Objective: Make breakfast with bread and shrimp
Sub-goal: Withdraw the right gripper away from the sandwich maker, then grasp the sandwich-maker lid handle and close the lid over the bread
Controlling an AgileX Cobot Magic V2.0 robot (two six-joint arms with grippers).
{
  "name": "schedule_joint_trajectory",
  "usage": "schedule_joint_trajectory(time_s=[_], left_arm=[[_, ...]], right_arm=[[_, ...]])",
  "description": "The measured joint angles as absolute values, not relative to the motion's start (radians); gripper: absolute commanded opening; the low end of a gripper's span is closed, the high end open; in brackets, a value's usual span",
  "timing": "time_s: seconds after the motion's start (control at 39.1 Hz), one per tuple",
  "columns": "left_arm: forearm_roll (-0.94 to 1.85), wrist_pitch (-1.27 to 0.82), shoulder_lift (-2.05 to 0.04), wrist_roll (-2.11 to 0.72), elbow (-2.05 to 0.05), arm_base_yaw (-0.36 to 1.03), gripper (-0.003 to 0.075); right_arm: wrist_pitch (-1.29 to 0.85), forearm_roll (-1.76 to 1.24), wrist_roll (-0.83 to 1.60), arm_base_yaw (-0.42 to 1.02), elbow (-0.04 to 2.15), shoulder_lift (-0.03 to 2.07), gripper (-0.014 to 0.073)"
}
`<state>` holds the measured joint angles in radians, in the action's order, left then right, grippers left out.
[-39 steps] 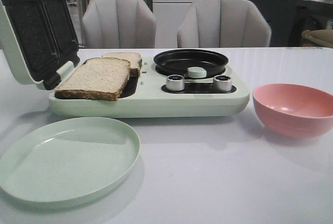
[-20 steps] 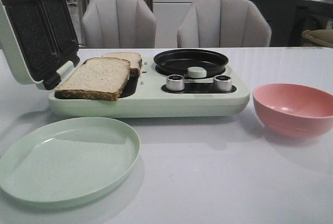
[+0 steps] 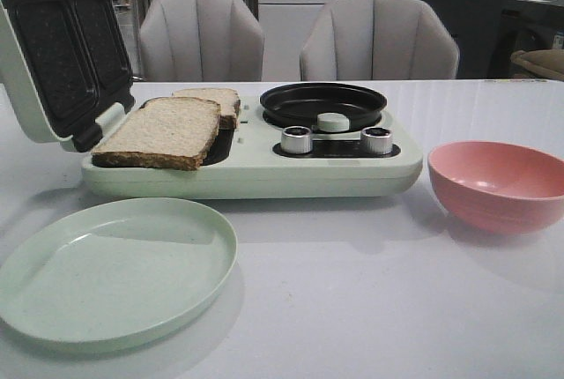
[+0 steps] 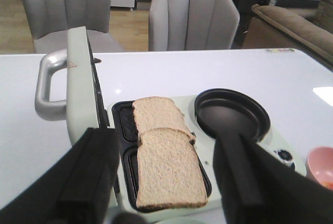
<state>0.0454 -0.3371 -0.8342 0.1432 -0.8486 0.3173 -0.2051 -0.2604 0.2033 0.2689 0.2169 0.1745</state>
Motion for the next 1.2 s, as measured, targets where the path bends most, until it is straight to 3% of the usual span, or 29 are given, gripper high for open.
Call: schedule_joint_trajectory(time_s=[0.33, 0.82, 0.97, 1.2], left_arm=[[0.315, -0.376, -1.149, 0.102, -1.085, 0.059, 0.0438], [1.165, -0.674, -1.512, -0.531, -1.245, -0.249, 0.0438], [1.412, -0.779, -1.613, -0.706, -1.245, -0.309, 0.0438], [1.501, -0.806, -1.728, -0.794, -1.246, -0.316, 0.0438]], right_arm=[[-0.205, -0.260, 0.203, 0.269, 0.217, 0.174, 0.0561], [-0.205, -0.260, 0.203, 0.269, 0.217, 0.174, 0.0561], [-0.205, -0.260, 0.203, 0.269, 0.217, 0.174, 0.0561], [-0.205, -0.260, 0.203, 0.269, 0.217, 0.174, 0.0561]])
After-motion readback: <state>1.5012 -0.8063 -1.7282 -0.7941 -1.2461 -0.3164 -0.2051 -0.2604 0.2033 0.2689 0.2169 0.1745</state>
